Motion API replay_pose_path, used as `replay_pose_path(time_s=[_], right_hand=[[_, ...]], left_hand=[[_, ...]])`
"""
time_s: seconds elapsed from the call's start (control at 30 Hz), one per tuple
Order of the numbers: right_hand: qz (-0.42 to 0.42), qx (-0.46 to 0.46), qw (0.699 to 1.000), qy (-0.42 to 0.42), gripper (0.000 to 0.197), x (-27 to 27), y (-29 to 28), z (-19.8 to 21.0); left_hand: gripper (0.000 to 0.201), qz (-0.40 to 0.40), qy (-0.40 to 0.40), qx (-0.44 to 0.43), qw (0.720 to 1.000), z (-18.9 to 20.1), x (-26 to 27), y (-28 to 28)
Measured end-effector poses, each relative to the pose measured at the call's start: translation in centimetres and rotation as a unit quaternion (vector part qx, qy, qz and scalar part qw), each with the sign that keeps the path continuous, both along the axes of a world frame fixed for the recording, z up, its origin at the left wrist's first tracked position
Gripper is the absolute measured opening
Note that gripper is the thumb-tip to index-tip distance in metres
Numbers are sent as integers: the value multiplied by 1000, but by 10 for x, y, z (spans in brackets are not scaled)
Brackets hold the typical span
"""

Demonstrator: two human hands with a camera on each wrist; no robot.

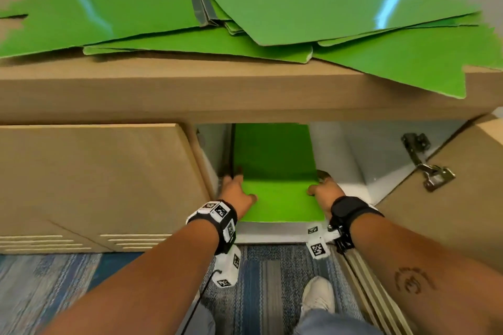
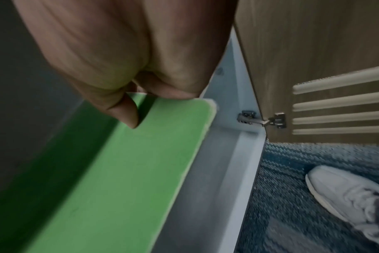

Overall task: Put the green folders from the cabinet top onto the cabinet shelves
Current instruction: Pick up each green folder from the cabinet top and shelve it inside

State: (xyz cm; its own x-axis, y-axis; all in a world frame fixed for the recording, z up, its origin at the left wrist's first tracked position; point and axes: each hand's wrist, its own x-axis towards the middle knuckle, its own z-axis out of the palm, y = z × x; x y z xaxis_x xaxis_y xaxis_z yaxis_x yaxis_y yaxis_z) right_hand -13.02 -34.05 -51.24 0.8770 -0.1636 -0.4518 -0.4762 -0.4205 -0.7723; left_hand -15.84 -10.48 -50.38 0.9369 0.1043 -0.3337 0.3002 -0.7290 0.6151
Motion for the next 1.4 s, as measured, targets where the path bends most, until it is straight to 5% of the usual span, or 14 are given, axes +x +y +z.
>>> replay_pose_path(time_s=[0.13, 0.23, 0.4, 0.77, 0.87, 1.1, 1.27, 1.4], right_hand=[[27, -36, 999, -28, 55, 32, 7, -13], [74, -90, 993, -30, 50, 50, 21, -12], [124, -277, 953, 31, 47, 63, 30, -6], [150, -350, 924, 26, 60, 68, 39, -6], [182, -352, 918, -12, 74, 58, 47, 3], [273, -302, 900, -155, 82, 16, 75, 56], [291, -308, 867, -261, 57, -21, 88, 133], [284, -327, 865, -252, 37, -54, 93, 193]], left_hand=[[100, -182, -1, 155, 971, -17, 4, 0], [97, -287, 28, 204, 936, -25, 10, -3], [71, -303, 7, 235, 923, -24, 25, 6], [74, -321, 35, 240, 915, -22, 30, 6], [80, -313, -13, 257, 914, -15, 24, 4], [83, -265, -103, 220, 933, 53, 2, -6], [58, -232, -150, 212, 937, 130, -21, -3], [53, -224, -206, 234, 923, 185, -45, 1]])
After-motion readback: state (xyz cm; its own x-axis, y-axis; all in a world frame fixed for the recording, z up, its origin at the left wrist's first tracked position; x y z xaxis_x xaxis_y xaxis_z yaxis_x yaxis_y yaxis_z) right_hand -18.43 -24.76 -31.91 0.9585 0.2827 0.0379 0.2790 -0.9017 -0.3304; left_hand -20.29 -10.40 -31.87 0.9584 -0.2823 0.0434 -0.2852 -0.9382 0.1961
